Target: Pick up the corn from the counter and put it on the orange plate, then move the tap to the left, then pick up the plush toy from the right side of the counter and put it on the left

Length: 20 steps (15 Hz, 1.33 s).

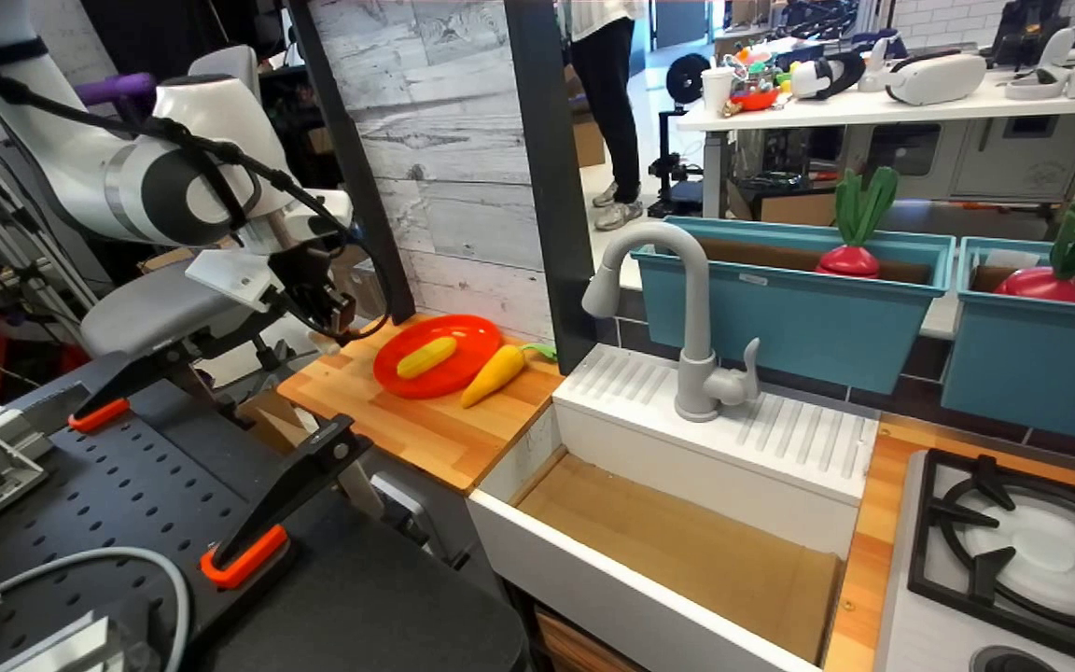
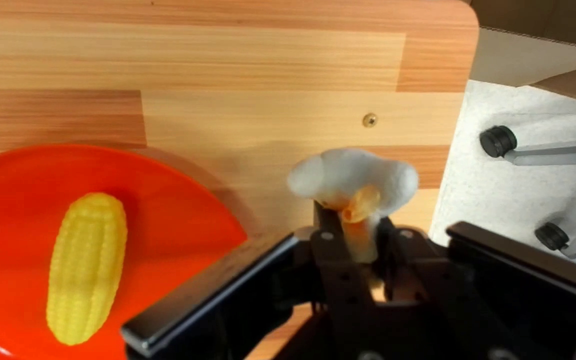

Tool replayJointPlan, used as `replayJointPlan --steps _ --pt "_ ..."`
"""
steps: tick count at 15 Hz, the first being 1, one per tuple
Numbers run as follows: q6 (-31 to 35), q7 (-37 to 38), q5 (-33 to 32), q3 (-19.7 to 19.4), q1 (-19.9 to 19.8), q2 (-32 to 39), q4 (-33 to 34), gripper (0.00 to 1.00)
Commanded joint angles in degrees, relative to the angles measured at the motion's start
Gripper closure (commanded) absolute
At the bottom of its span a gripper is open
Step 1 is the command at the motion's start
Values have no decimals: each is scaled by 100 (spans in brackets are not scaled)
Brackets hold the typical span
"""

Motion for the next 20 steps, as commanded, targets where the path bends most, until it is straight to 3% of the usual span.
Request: replayJointPlan --steps 1,4,6,8,15,16,20 --pt "-277 28 31 -8 81 516 657 96" --pt "-364 9 18 6 59 736 906 96" --pt "-355 25 26 -8 70 820 1006 57" --pt "-372 24 25 -9 73 870 1070 54" --pt "-313 95 75 -13 82 691 941 5" --pt "-245 106 83 -3 77 572 819 0" --pt "68 202 142 25 56 60 370 0"
